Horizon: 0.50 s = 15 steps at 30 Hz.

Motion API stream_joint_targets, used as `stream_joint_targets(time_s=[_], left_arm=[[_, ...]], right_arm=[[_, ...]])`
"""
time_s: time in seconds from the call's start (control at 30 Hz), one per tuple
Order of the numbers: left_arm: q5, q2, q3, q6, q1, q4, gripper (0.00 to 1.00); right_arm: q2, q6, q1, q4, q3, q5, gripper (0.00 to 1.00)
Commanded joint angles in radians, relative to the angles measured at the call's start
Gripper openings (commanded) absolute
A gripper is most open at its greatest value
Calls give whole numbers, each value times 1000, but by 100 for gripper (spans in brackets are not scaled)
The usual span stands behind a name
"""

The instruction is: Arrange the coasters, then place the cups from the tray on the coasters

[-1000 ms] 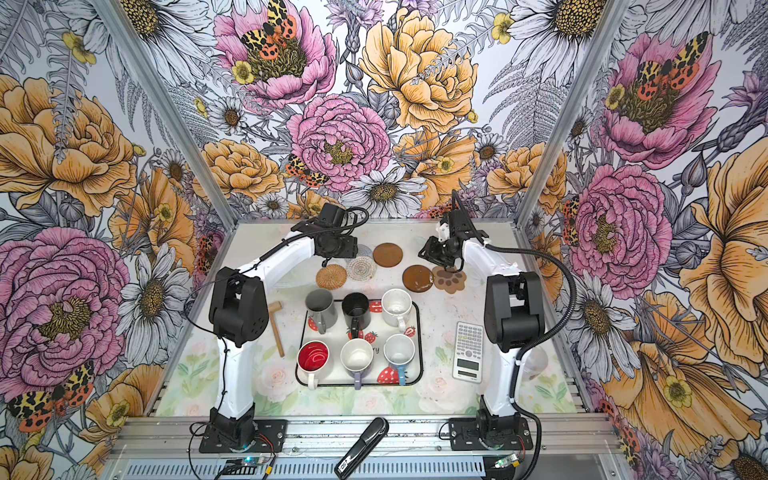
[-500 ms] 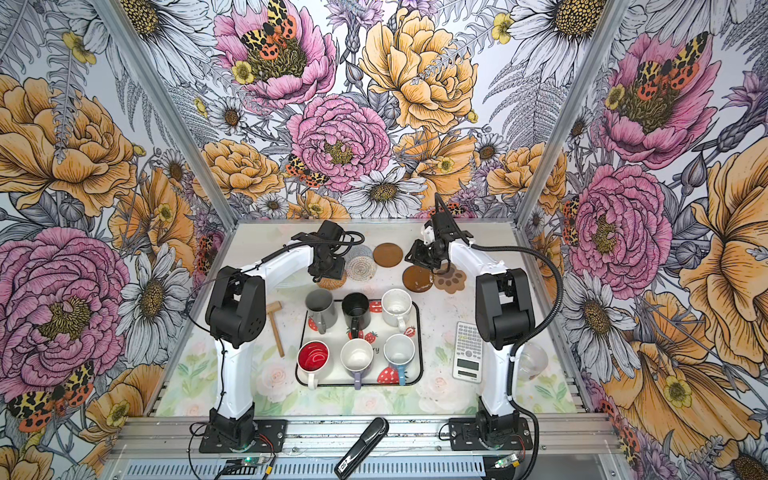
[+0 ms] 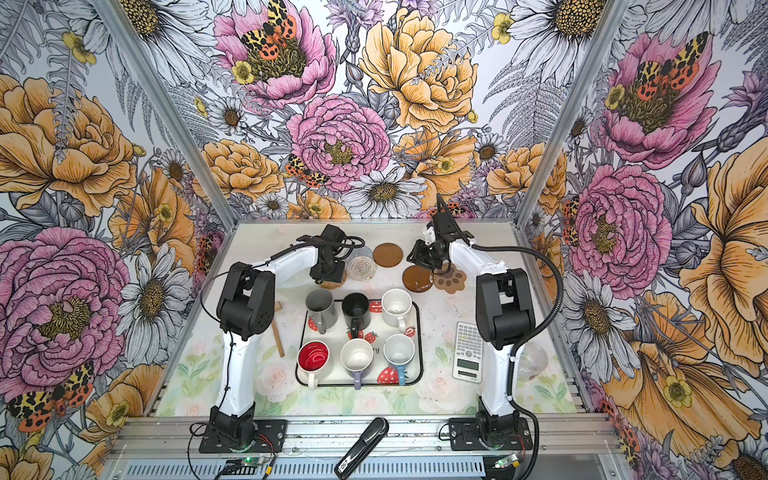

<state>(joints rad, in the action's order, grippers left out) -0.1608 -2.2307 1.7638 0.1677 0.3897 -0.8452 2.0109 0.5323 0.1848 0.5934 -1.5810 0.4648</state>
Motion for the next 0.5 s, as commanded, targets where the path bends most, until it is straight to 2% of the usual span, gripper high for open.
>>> stream_joint_targets(time_s=[0.0, 0.47], left_arm=[[-75, -49, 17, -3, -19, 0, 55], [-127, -117, 101, -16, -91, -46, 57]], right_arm=[[-38, 8, 7, 2, 17, -20, 37], [-41, 9, 8, 2, 16, -22, 37]])
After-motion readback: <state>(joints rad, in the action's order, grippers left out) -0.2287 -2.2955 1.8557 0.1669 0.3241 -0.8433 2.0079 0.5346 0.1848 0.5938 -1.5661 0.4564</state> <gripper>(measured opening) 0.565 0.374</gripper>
